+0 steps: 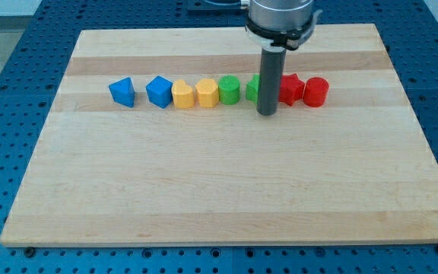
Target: Separate the green star from the group of blocks
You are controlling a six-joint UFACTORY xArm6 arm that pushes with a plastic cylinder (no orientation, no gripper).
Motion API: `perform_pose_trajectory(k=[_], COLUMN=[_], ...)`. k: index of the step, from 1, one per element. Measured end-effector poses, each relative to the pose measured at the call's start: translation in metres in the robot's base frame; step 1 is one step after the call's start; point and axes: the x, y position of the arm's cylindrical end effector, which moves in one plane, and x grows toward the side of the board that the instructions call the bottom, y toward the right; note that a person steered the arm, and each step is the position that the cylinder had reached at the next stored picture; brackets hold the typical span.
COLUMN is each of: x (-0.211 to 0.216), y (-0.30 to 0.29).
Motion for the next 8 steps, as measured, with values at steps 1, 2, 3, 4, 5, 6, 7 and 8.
perform_pose_trajectory(k=[1, 2, 3, 4, 5, 6, 7, 8], x=[-0.002, -0.006, 0.007, 0.000, -0.026, -0.028, -0.049, -0.090], y=[-0.035, -0.017, 0.000, 0.000, 0.000, 0.001, 0.014, 0.025])
